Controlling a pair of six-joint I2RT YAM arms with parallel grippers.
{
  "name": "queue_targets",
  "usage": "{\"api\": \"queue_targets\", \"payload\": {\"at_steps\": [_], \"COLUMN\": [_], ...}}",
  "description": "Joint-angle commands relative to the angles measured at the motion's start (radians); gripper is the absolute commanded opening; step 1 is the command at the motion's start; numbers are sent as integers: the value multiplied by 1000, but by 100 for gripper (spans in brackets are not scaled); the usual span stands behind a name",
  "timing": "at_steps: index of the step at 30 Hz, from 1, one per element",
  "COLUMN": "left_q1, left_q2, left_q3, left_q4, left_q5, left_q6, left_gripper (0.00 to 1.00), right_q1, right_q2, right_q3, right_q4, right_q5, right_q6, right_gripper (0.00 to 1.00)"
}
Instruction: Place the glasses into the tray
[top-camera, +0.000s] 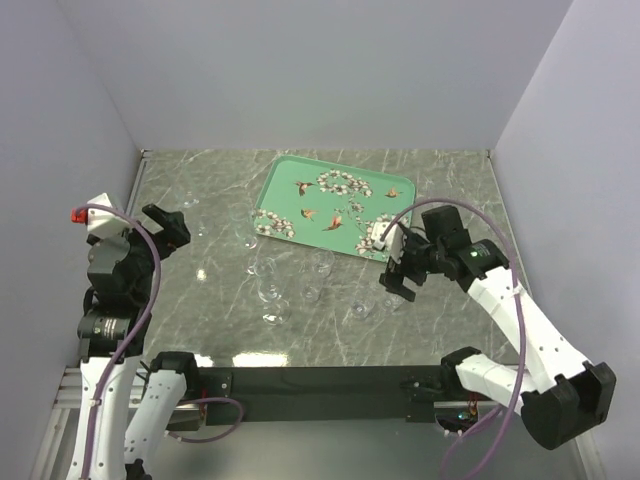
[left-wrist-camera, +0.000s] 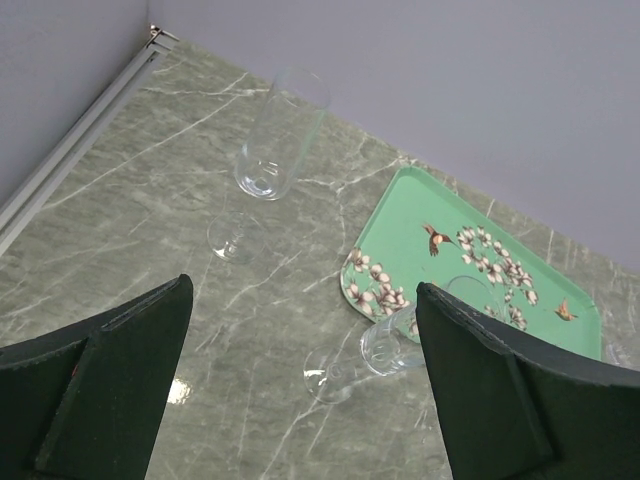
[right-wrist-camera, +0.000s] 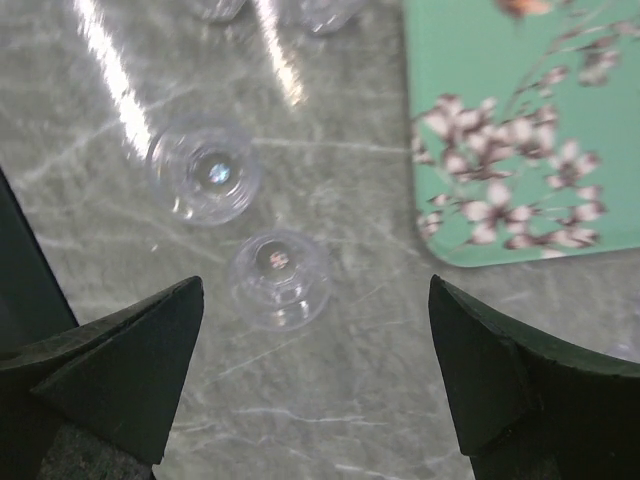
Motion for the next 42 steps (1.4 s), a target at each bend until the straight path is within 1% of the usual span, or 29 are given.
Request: {"api": "queue_targets", "payload": {"at_steps": [1, 3, 9, 13, 17, 22, 24, 25, 26, 28, 29, 30, 31, 34, 35, 37, 40, 42], "left_q1": [5, 5, 5, 5, 5, 5, 5, 5, 5, 5, 5, 5, 5, 5, 5, 5, 5, 5], "left_q2": [-18, -22, -21, -19, -22, -18, -19, -21, -22, -22, -21, -21, -19, -25, -27, -34, -41, -41], "left_q3": [-2, -8, -8, -5, -11, -19, -20, -20, -23, -23, -23, -22, -20, -20, -23, -29, -37, -39], "left_q4": [2, 0, -4, -7, -6, 8, 16, 22, 29, 32, 31, 29, 29, 29, 32, 43, 57, 62], "left_q5": [12, 15, 20, 20, 20, 34, 47, 52, 61, 63, 63, 63, 64, 75, 80, 87, 100, 107], "left_q6": [-23, -31, -31, -29, -29, -32, -31, -29, -31, -32, -34, -35, -35, -37, -37, -41, -49, -54], "left_gripper": [99, 99, 99, 99, 99, 99, 99, 100, 99, 99, 99, 99, 99, 99, 99, 99, 99, 99], "right_q1": [11, 11, -26, -31, -46, -55, -61, -62, -63, -65, -65, -65, -66, -66, -68, -66, -68, -71], "right_q2": [31, 78, 218, 253, 295, 312, 324, 328, 341, 353, 364, 365, 368, 368, 365, 361, 352, 361], "right_q3": [-42, -57, -39, -71, -86, -112, -118, -120, -120, -115, -114, -112, -112, -111, -108, -91, -44, 28], "right_q4": [-32, -34, -9, 46, 80, 138, 150, 164, 163, 166, 166, 163, 167, 163, 158, 138, 83, 37], "right_q5": [15, 27, 28, 60, 67, 84, 95, 100, 100, 98, 97, 95, 92, 78, 74, 63, 51, 34], "right_q6": [-86, -100, -65, -42, -14, 21, 27, 30, 33, 36, 38, 39, 42, 49, 49, 53, 58, 67], "right_gripper": [97, 92, 83, 79, 71, 66, 61, 59, 52, 44, 37, 33, 27, 14, 5, 0, 0, 0]}}
